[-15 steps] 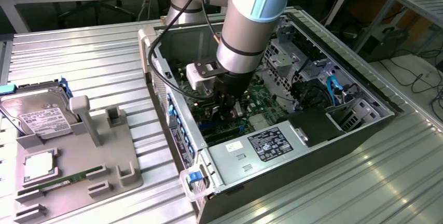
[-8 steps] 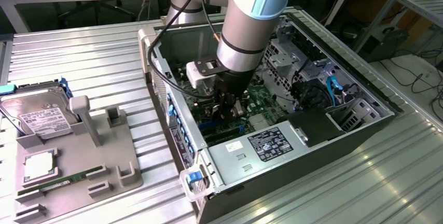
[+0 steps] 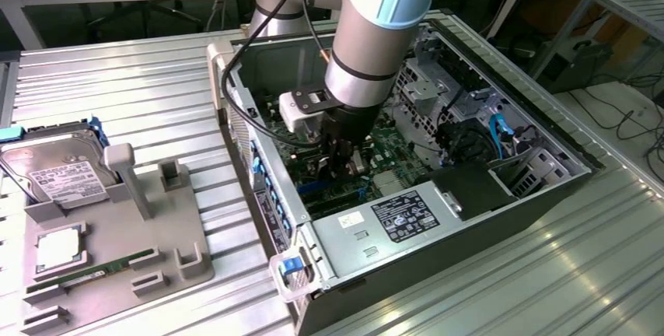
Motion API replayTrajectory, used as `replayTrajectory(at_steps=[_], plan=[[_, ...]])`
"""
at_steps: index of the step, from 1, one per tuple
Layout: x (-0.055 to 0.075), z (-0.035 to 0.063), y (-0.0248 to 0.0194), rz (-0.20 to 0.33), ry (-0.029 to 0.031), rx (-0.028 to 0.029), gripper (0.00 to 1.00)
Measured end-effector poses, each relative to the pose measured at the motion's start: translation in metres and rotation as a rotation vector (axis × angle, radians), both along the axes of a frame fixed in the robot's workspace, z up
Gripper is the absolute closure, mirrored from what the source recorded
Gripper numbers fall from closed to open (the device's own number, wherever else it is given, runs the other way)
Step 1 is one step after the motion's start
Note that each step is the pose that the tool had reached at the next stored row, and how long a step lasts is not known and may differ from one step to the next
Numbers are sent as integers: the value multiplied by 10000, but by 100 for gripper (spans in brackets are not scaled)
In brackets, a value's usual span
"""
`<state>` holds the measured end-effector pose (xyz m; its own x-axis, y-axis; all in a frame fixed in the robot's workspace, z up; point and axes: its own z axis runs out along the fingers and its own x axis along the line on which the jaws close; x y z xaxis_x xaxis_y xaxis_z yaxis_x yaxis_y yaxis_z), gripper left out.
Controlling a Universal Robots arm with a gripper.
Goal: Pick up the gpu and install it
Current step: 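Insert the gpu into the slot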
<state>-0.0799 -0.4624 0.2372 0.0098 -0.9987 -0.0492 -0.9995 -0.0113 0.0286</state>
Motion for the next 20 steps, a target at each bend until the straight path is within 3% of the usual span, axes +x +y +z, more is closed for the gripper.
replayTrajectory(at_steps=[2,7,20], plan=[[0,0,0,0,0,-6,72],[0,-4,0,1,0,-161,72],[0,-89,0,0,35,-155,72]])
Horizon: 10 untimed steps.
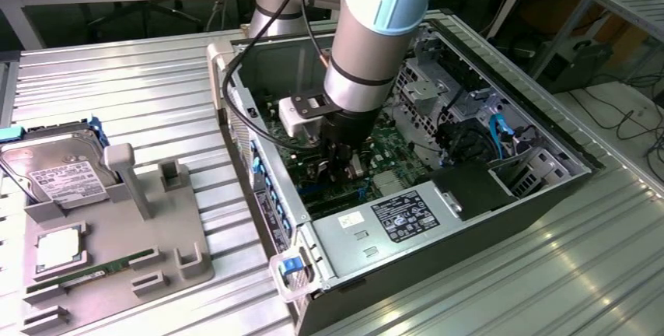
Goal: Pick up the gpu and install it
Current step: 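Insert the gpu into the slot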
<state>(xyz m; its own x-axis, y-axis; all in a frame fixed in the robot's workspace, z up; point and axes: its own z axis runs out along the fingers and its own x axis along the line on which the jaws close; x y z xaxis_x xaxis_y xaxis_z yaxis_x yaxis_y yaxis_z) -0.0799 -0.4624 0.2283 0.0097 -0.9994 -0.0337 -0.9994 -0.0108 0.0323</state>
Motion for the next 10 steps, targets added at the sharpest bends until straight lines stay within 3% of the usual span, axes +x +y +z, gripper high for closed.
replayTrajectory(at_steps=[4,6,10], plan=[[1,-18,1,1,-3,6,72],[0,-65,4,3,8,-17,72],[0,-87,6,0,1,3,72]])
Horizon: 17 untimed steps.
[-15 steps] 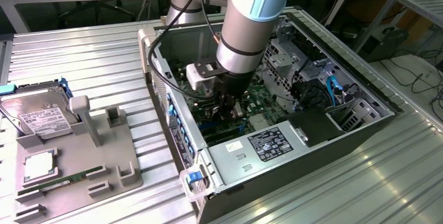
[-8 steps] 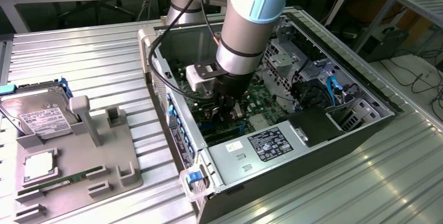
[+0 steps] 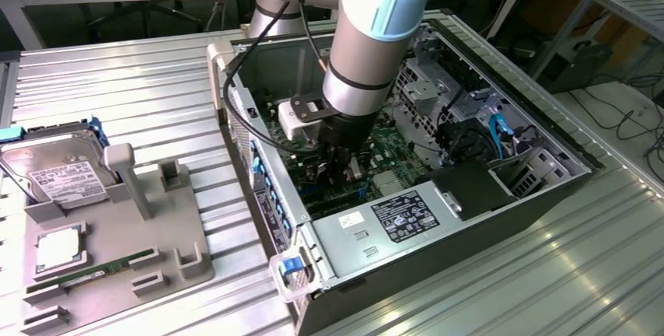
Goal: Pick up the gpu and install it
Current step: 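Insert the gpu into the slot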
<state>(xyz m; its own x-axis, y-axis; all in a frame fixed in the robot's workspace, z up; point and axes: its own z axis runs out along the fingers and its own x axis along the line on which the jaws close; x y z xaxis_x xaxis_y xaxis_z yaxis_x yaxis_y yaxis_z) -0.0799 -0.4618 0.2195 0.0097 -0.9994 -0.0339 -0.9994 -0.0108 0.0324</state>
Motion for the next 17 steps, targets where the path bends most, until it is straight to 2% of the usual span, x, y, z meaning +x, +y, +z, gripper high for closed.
replayTrajectory(at_steps=[4,7,9,10,16,17], plan=[[0,0,0,0,-3,-1,72],[1,18,4,-1,-52,36,72],[0,52,0,1,-51,10,71],[-1,82,0,0,-62,6,65],[0,318,2,1,-170,7,65],[0,396,2,0,-210,7,65]])
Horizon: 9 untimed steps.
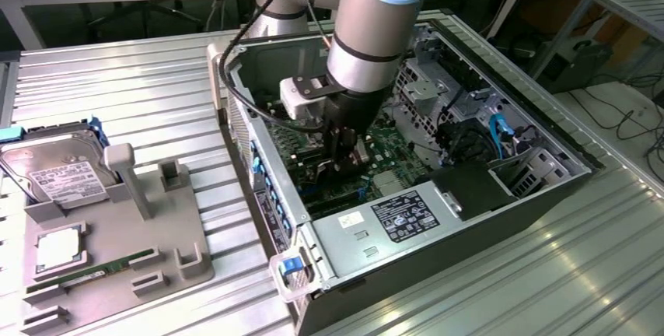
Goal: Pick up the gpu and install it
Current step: 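Insert the gpu into the slot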
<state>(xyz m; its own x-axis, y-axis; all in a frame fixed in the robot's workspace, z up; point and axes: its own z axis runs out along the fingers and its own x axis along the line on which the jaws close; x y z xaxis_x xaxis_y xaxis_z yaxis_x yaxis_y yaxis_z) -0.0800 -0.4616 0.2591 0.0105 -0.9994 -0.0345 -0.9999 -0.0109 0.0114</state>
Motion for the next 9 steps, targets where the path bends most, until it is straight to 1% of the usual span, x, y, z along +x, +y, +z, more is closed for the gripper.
replayTrajectory(at_steps=[6,7,9], plan=[[0,228,0,0,-94,0,65],[0,290,0,0,-118,-1,65],[0,374,0,0,-151,-1,65]])
